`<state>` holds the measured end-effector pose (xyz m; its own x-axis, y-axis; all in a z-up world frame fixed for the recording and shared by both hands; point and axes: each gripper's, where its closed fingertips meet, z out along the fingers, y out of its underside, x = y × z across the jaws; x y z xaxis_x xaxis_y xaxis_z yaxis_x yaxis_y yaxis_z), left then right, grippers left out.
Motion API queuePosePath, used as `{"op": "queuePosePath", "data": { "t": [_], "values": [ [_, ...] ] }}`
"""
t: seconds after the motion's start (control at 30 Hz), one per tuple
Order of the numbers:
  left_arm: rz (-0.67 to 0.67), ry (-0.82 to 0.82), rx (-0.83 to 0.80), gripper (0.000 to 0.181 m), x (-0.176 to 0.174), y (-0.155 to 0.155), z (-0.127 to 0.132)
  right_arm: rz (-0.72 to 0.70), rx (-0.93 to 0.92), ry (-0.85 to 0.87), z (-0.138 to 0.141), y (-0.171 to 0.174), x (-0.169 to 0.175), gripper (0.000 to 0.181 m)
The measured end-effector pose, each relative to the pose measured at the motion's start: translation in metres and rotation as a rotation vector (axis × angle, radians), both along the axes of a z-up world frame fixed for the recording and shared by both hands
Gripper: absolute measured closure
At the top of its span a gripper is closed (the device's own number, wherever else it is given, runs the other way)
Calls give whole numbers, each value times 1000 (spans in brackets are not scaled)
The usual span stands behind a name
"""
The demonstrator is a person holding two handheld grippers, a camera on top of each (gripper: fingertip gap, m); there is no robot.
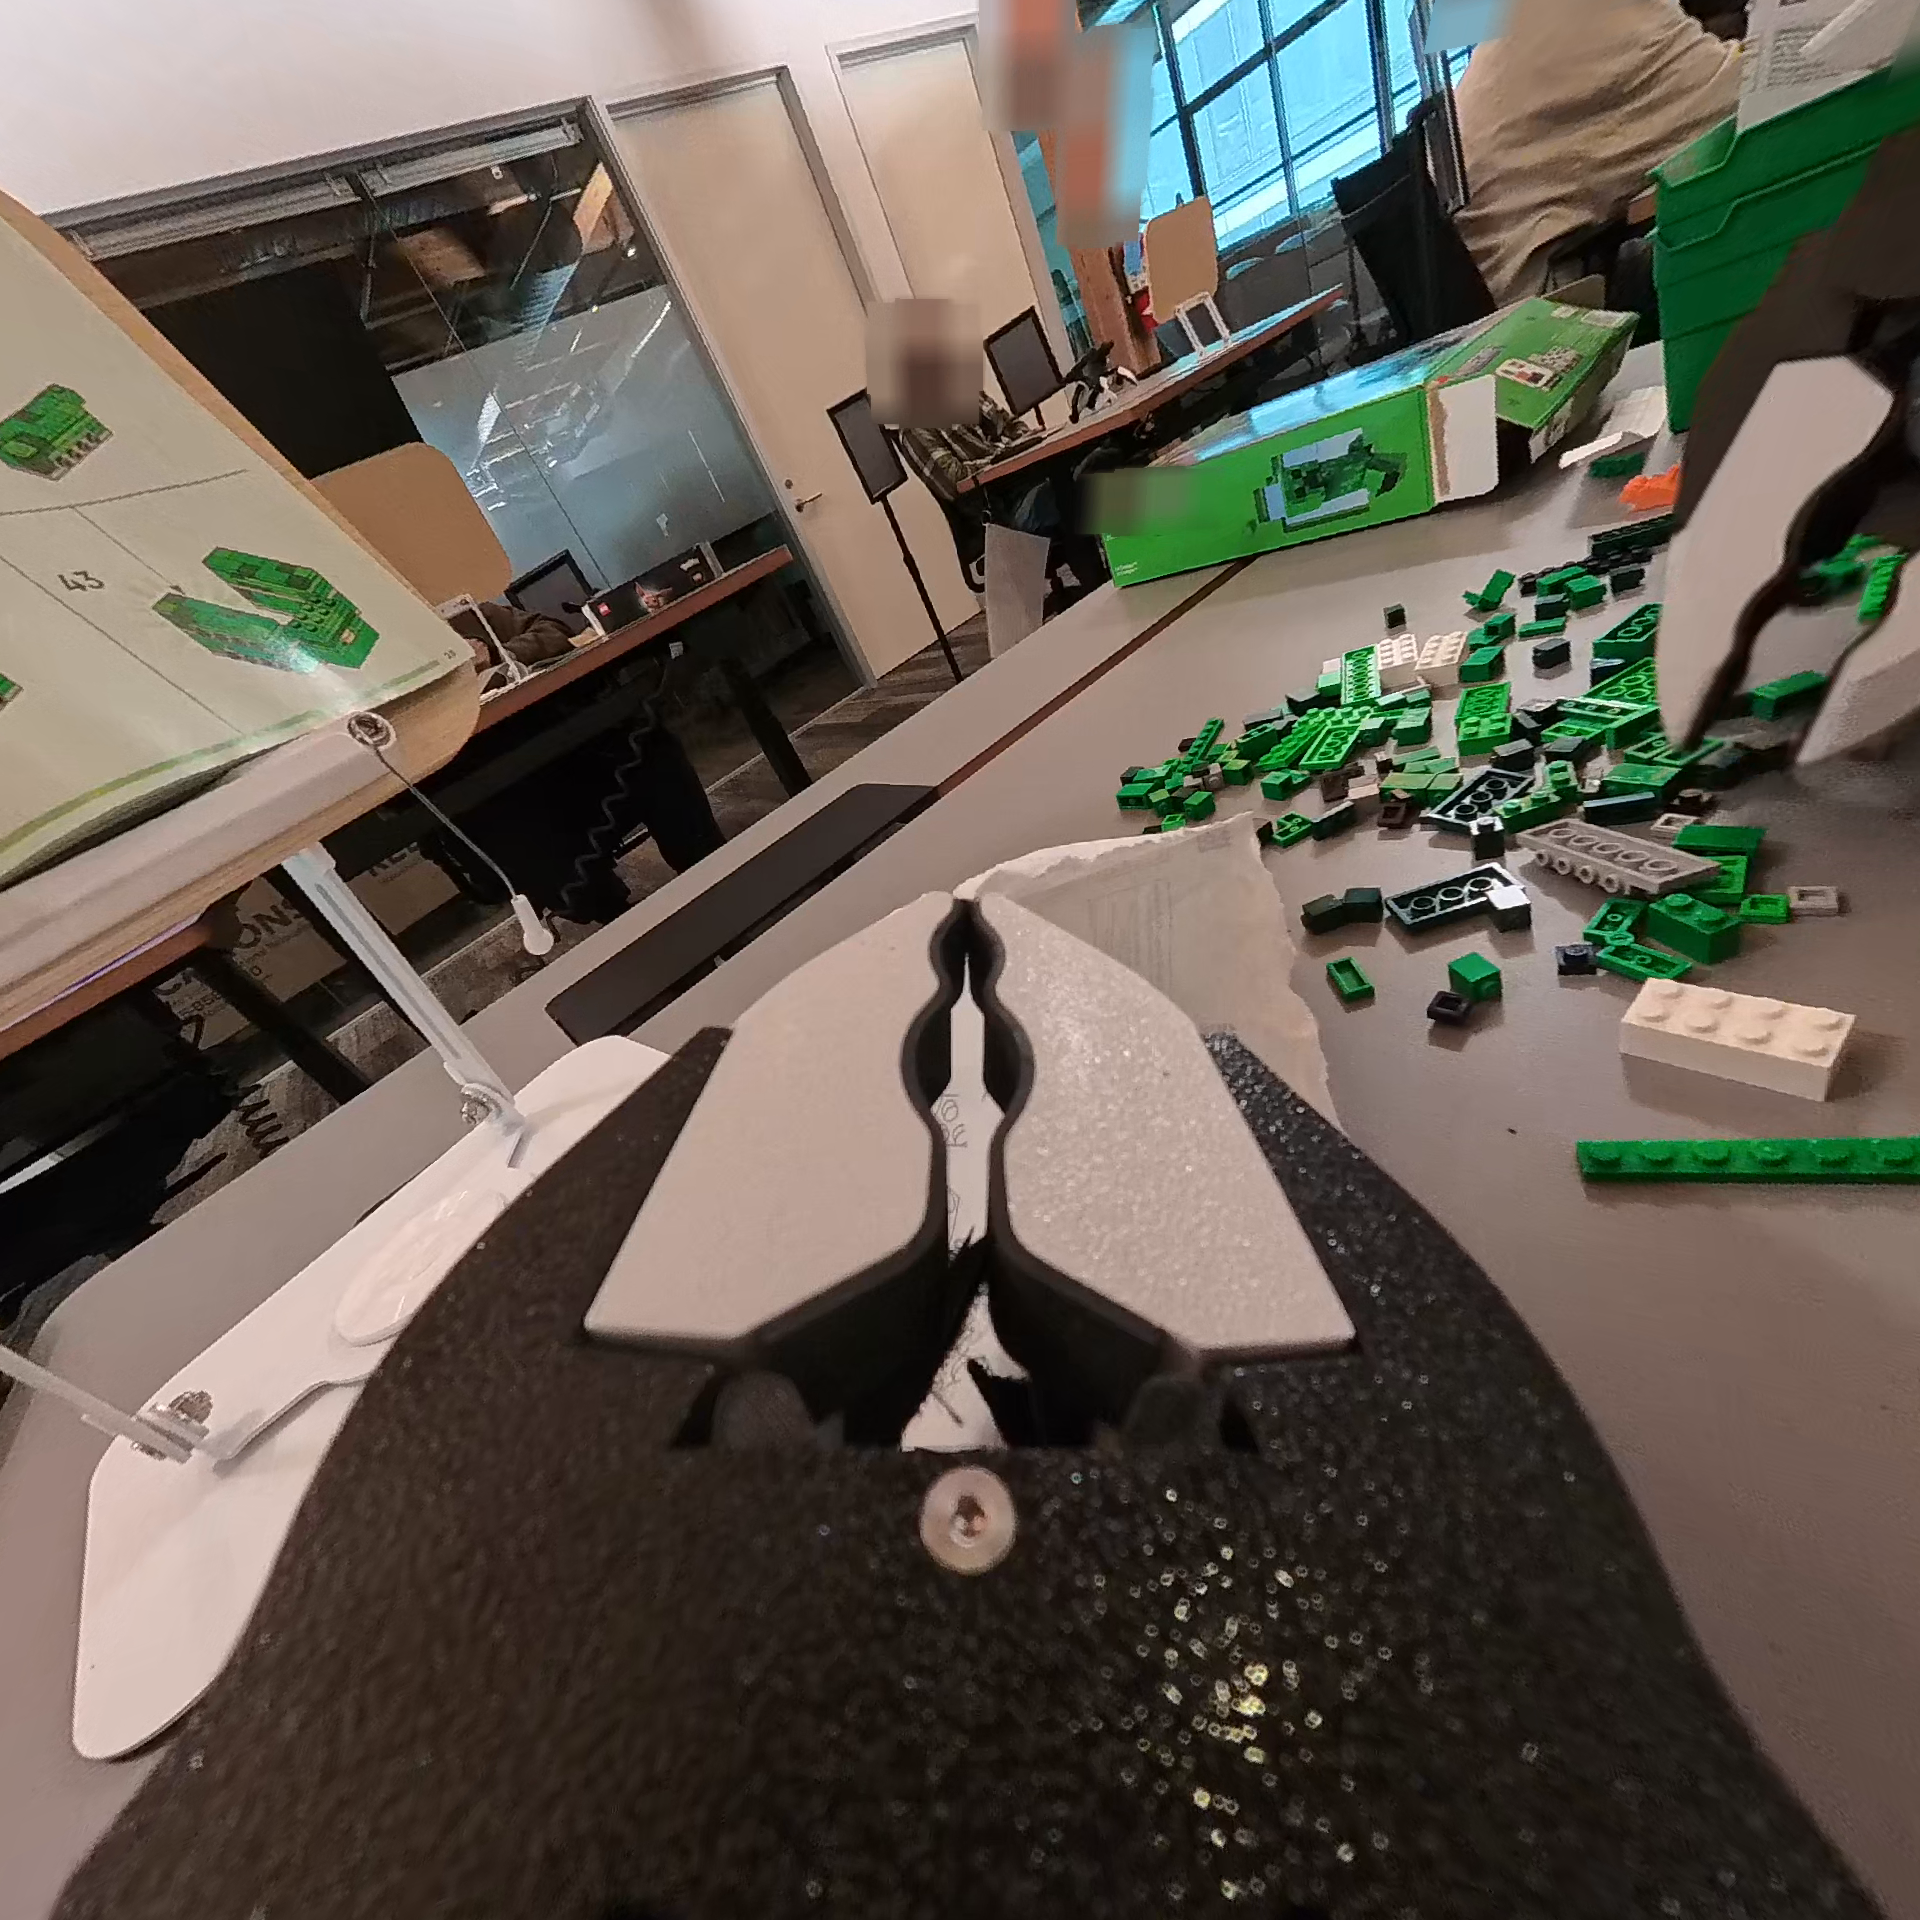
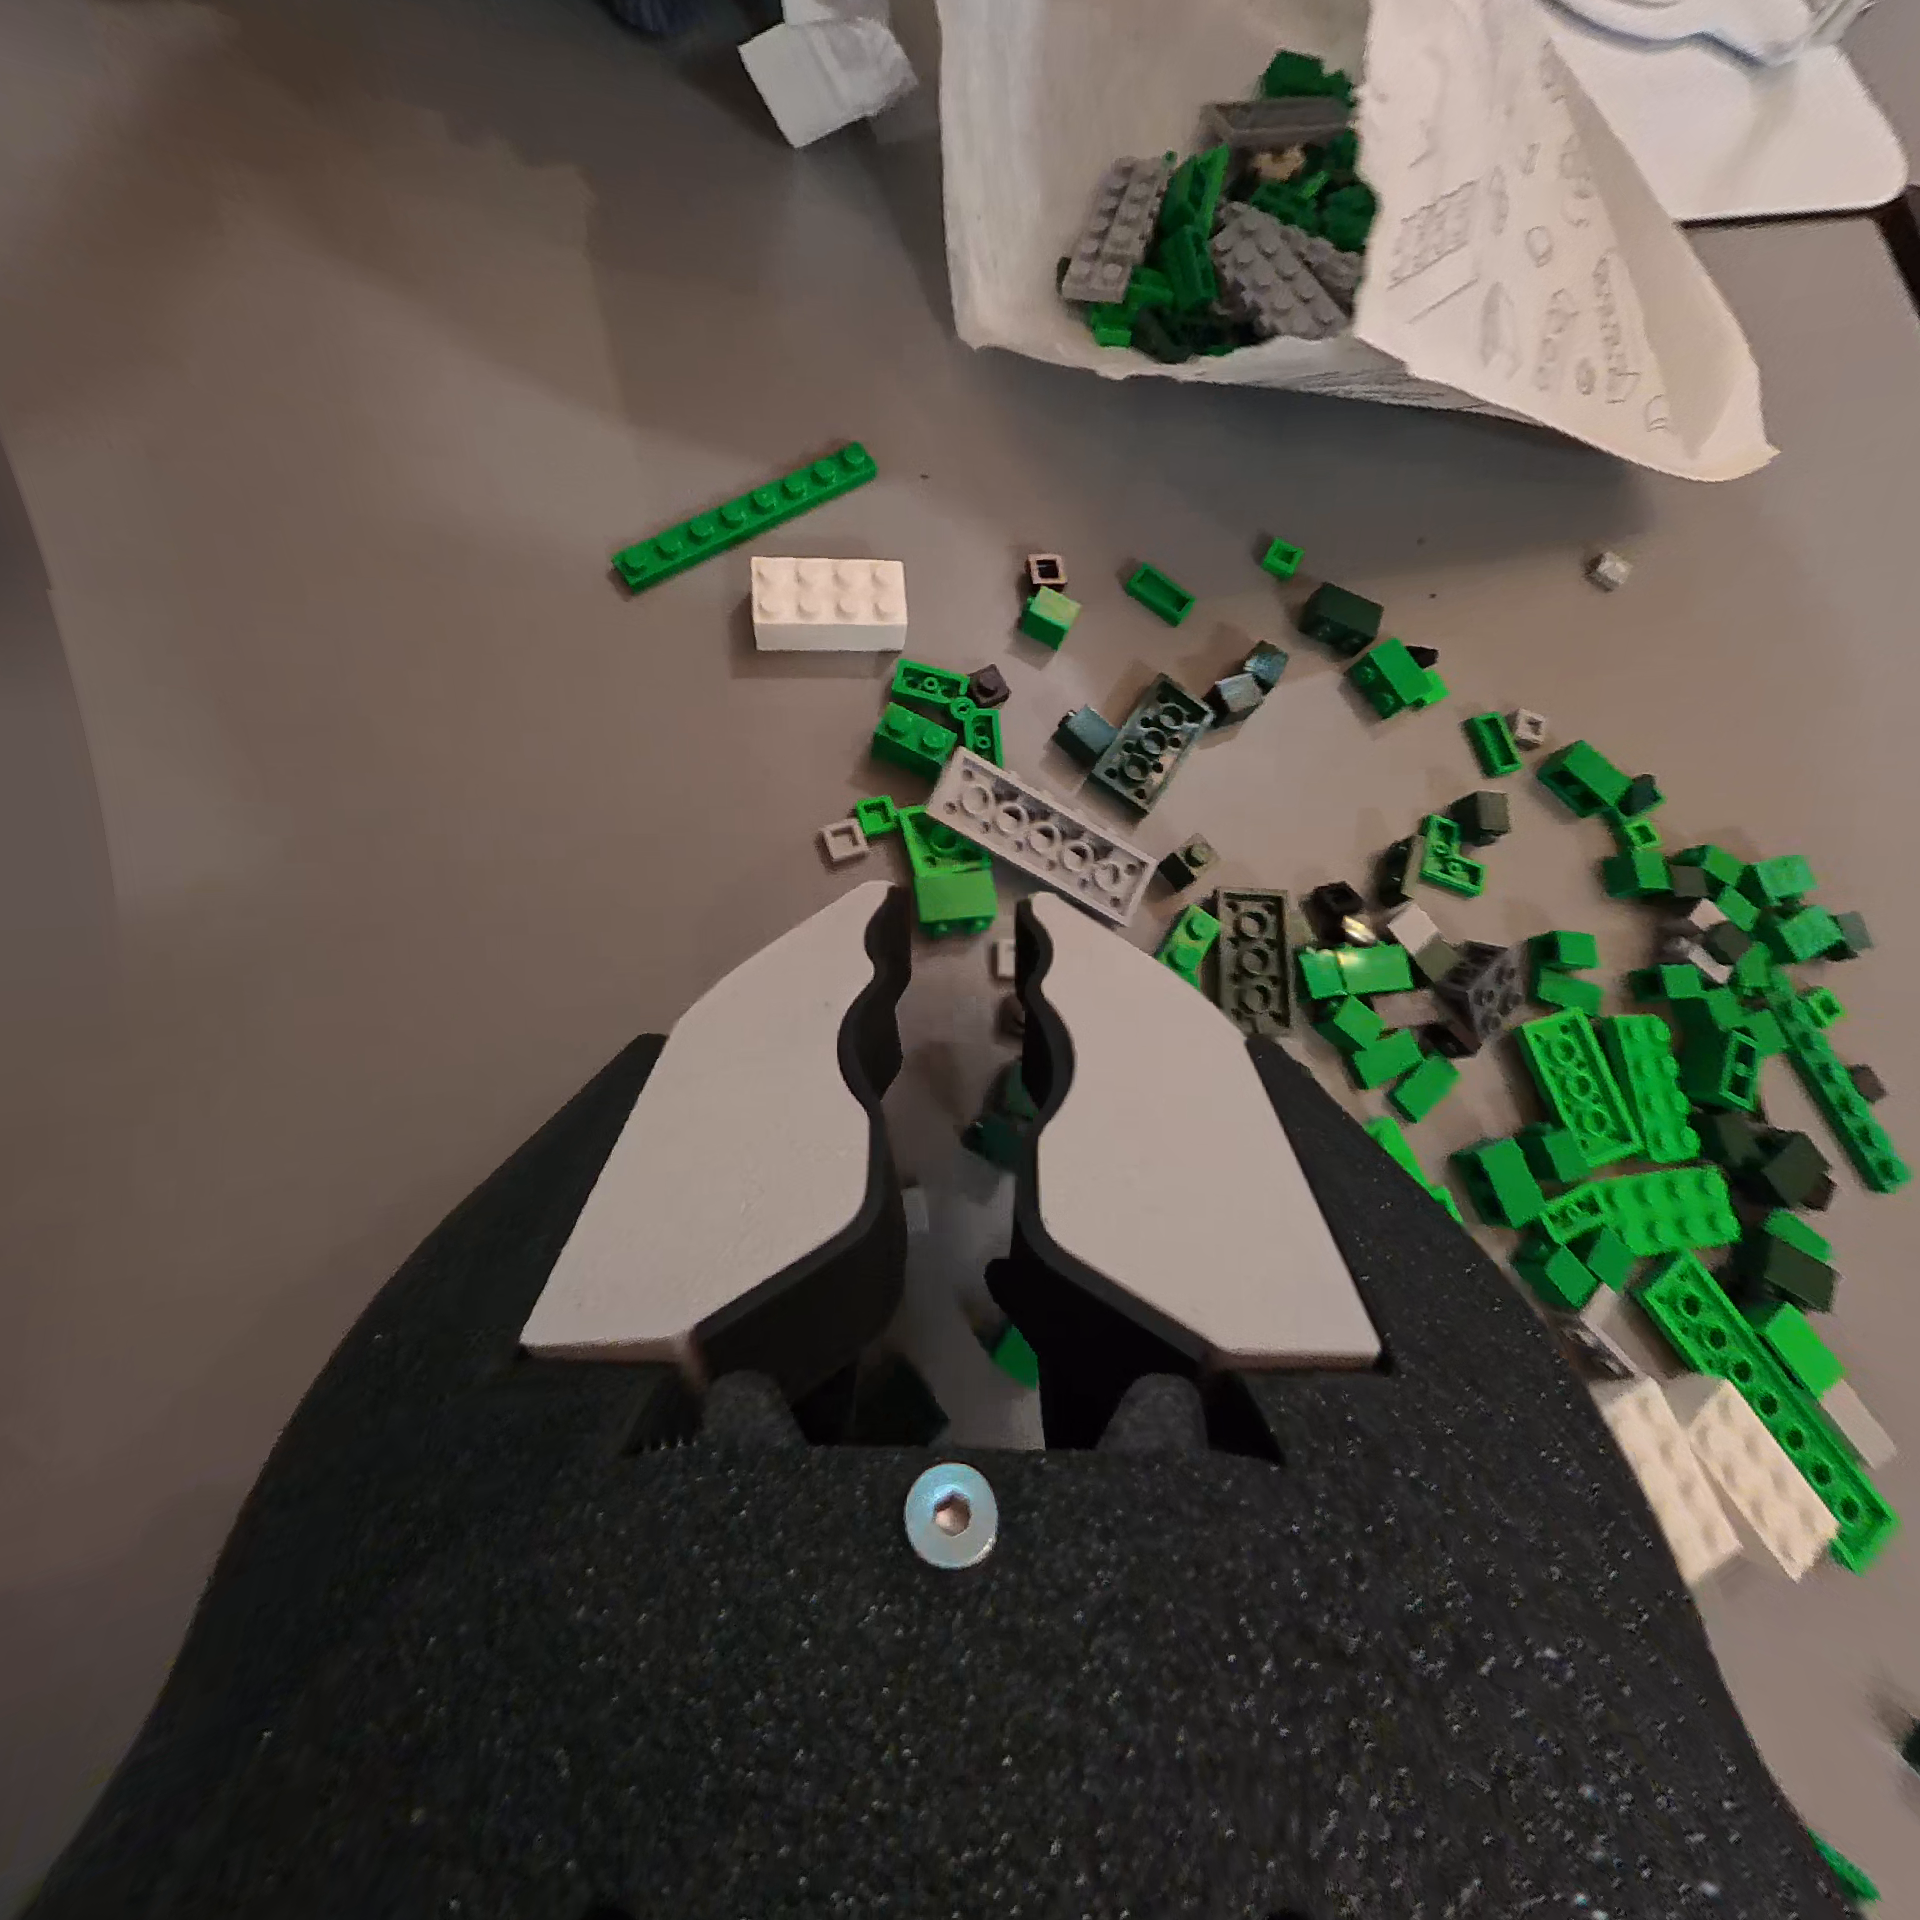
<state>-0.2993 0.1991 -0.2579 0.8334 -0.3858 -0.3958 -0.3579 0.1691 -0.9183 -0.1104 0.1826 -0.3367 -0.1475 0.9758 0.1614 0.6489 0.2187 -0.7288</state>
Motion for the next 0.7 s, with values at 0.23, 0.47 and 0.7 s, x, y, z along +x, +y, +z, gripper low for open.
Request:
{"op": "queuePosePath", "data": {
  "t": [0.23, 0.47, 0.7],
  "values": [
    [-1, 0, -1, 181, 0, 0, 0, -154, 112, 114, 22, 38, 23, 163],
    [1, -4, 0, 181, -1, 0, 0, -459, 126, 293, 50, 88, 63, 164],
    [1, -5, 0, 181, -1, 0, 0, -682, 194, 356, 56, 121, 107, 169]
  ]
}}
